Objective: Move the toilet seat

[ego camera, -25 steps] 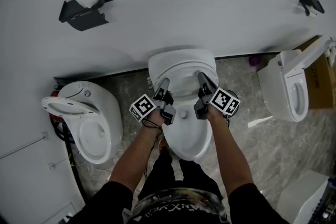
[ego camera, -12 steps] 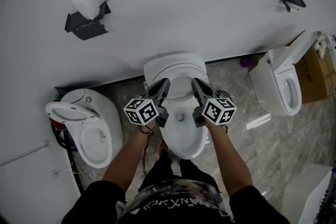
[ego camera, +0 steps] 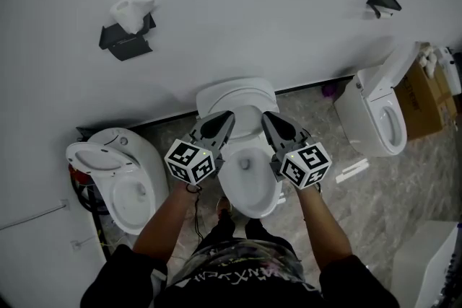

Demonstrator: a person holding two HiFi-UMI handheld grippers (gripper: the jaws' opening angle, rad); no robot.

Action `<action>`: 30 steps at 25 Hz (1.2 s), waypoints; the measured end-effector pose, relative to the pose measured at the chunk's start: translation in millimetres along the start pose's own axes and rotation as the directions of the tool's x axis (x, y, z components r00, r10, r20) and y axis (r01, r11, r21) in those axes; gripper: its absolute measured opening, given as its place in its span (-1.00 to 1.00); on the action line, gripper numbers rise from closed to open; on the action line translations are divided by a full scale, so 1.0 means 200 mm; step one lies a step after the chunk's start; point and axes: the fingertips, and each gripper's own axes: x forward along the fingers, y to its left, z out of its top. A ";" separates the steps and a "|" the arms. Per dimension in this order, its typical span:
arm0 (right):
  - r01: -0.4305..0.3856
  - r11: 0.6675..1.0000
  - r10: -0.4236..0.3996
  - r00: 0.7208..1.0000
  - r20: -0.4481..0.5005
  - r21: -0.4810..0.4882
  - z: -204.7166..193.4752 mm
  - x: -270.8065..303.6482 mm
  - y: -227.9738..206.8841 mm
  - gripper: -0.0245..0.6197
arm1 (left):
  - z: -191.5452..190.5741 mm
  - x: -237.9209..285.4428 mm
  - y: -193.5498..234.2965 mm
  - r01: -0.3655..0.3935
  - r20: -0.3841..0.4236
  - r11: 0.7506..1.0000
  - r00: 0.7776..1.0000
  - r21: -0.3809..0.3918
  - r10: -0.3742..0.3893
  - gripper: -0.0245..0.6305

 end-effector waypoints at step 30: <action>-0.058 0.931 0.103 0.989 0.105 -0.360 0.37 -0.41 0.47 -0.92 | 0.39 -0.31 -0.54 0.170 0.024 0.947 0.983 0.271 -0.184 -0.83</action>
